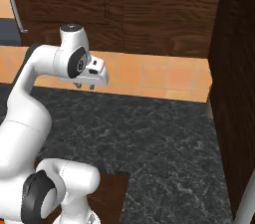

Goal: Take a straw from the drawer in front and place it inside the glass cup on the dining counter.

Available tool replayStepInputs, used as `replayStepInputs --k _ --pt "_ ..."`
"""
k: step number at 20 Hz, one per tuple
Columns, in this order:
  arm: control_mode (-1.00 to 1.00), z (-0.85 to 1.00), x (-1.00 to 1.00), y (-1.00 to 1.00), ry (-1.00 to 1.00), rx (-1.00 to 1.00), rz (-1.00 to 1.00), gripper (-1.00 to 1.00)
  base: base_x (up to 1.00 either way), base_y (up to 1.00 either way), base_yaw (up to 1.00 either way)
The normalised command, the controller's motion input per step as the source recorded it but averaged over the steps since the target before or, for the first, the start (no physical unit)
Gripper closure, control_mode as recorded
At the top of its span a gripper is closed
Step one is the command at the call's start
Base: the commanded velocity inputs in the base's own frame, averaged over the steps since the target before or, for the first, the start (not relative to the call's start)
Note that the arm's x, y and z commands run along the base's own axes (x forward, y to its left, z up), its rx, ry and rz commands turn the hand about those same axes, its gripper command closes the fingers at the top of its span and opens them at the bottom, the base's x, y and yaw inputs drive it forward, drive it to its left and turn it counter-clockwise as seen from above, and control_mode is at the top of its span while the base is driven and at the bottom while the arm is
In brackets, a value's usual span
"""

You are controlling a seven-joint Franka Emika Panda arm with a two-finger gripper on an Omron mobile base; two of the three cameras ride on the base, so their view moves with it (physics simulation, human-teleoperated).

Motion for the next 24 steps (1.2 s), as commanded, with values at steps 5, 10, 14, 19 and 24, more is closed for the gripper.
replayStepInputs --k 5,10,14,19,24 --pt "1.0 0.0 0.0 0.0 -0.01 0.0 0.0 -1.0 -0.22 0.0 0.0" --pt "1.0 0.0 0.0 0.0 0.0 0.0 0.0 -1.0 -0.91 0.37 -0.15" --pt "1.0 0.0 0.0 0.0 0.0 0.0 0.0 -1.0 -0.89 0.75 -0.26" --pt "1.0 0.0 0.0 0.0 0.0 0.0 0.0 -1.0 -0.44 0.99 -0.36" --pt "1.0 0.0 0.0 0.0 0.0 0.0 0.0 -1.0 -0.02 0.98 -0.41"
